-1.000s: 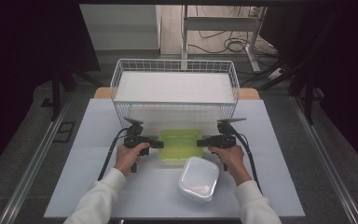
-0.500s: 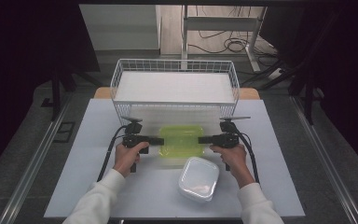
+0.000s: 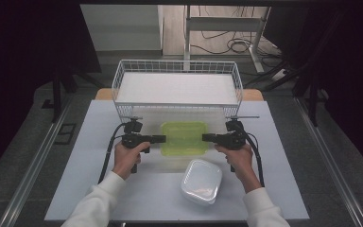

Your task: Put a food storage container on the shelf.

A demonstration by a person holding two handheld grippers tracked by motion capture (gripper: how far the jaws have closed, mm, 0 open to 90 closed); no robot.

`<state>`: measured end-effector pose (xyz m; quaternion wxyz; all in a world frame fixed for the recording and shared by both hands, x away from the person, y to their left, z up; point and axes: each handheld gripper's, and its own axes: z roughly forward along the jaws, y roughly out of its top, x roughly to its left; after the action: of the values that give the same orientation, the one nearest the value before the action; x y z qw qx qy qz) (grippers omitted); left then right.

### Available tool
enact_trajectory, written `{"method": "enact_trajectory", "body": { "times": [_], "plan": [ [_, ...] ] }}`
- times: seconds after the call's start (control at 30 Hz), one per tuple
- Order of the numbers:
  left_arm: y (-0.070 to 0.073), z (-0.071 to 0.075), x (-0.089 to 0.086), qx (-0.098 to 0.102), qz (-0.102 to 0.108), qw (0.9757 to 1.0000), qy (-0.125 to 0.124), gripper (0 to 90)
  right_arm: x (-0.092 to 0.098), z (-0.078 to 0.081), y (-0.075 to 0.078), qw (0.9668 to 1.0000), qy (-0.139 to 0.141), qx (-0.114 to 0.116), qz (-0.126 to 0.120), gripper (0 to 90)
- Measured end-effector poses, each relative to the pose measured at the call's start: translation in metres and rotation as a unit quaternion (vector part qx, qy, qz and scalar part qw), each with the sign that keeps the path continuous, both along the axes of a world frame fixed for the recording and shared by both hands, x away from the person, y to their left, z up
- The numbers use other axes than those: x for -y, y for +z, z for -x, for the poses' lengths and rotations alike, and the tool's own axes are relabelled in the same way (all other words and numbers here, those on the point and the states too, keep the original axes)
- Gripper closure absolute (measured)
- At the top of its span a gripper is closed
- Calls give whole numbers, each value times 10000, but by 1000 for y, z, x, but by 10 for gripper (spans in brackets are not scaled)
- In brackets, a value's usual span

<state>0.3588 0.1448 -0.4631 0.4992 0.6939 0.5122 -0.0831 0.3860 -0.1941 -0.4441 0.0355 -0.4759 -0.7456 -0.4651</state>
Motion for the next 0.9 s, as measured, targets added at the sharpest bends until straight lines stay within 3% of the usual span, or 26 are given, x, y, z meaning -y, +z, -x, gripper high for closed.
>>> {"method": "enact_trajectory", "body": {
  "times": [0.17, 0.37, 0.9],
  "plan": [
    [11, 10, -2, 216, 65, 9997, 3, 794, 0, 8, 12, 9997, 67, 241, -39, 791],
    [20, 22, -2, 373, 54, 9993, -57, 794, 1, 20, 21, 9992, 132, 377, -66, 791],
    [36, 55, -8, 641, 226, 9975, -186, 791, 3, 58, 41, 9968, 298, 739, -104, 788]
  ]
}}
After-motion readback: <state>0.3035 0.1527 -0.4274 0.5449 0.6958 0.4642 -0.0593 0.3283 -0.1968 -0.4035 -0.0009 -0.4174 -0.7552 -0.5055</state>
